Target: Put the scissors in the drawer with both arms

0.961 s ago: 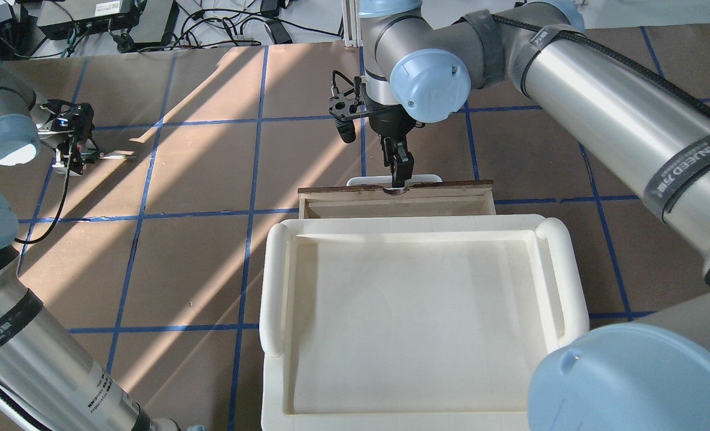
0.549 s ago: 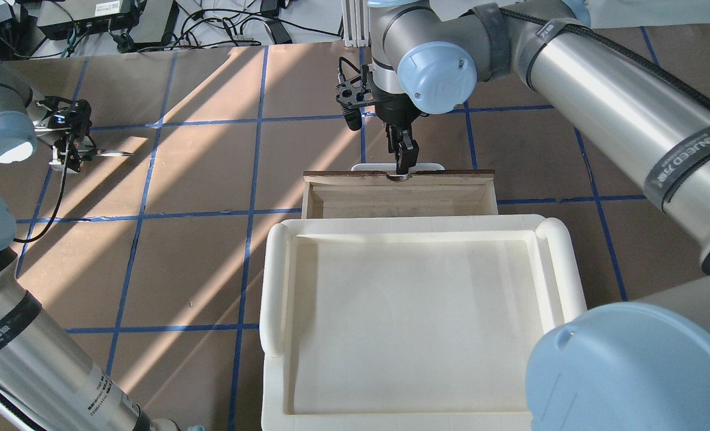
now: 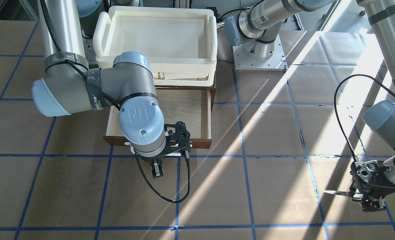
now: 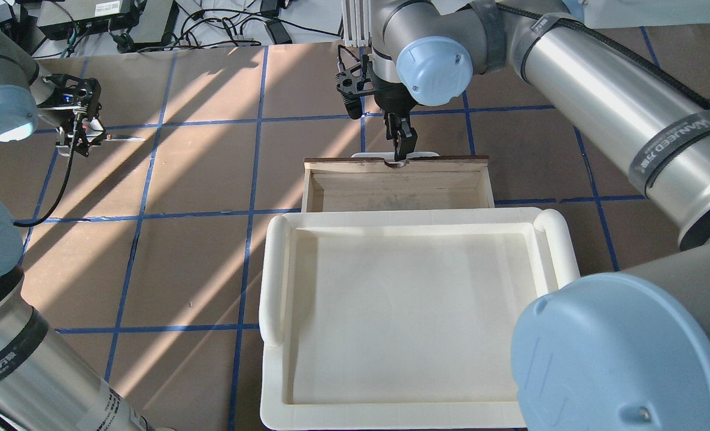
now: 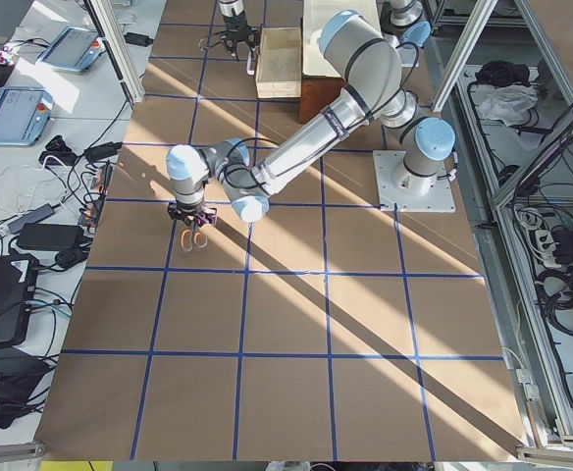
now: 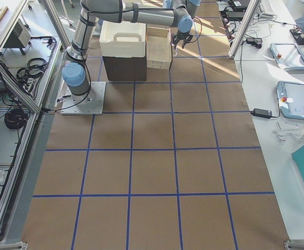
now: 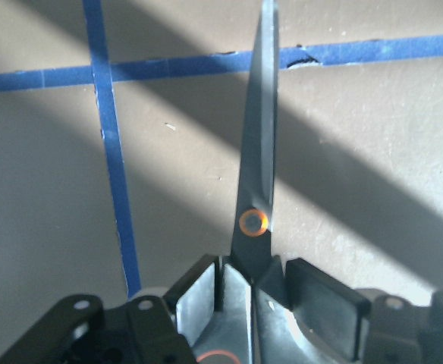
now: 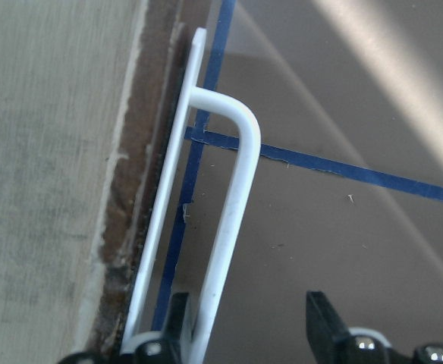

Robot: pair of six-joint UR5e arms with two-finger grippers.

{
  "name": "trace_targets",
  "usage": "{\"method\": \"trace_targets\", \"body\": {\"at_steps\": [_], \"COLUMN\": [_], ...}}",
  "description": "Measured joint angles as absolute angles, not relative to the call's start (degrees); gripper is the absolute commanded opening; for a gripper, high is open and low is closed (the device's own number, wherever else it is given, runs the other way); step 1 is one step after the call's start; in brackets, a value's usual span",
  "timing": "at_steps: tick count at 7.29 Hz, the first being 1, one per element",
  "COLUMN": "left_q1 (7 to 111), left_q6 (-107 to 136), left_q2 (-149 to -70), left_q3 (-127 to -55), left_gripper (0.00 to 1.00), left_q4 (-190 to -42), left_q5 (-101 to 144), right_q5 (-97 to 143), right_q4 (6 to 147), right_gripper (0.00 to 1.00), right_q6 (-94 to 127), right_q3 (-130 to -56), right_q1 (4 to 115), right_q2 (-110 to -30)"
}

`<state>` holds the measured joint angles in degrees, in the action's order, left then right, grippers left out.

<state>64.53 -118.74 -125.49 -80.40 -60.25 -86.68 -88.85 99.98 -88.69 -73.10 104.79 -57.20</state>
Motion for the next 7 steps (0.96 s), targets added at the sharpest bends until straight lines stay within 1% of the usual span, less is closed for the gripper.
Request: {"method": "trace_targets", "body": {"at_steps": [1, 3, 5, 7], "left_q1": [66.4, 70.0, 73.3, 77.7], "left_q6": [-116.5, -111.5, -105.4, -100.0], "left_q2": [-123.7, -119.9, -116.6, -113.7], "left_q3": [-80.4, -80.7, -81.1, -81.2], "left_gripper": [0.0, 0.0, 0.0, 0.0], "left_q4": [-62.8, -67.6, -72.3, -75.9], "left_q5": [-86.7, -86.8, -86.9, -87.4], "right_q5": [-88.9, -88.9, -89.0, -89.2], "right_q4": [100.4, 100.7, 100.7, 99.8], "right_gripper": [0.61, 0.78, 0.79, 0.8], "right_q6": [-88.8, -88.5, -88.0, -86.5], "right_q3": [-72.0, -71.2, -71.0, -71.6], "right_q1": [104.6, 104.0, 103.7, 102.6], "right_q2": [-56.6, -56.5, -57.4, -62.6]}}
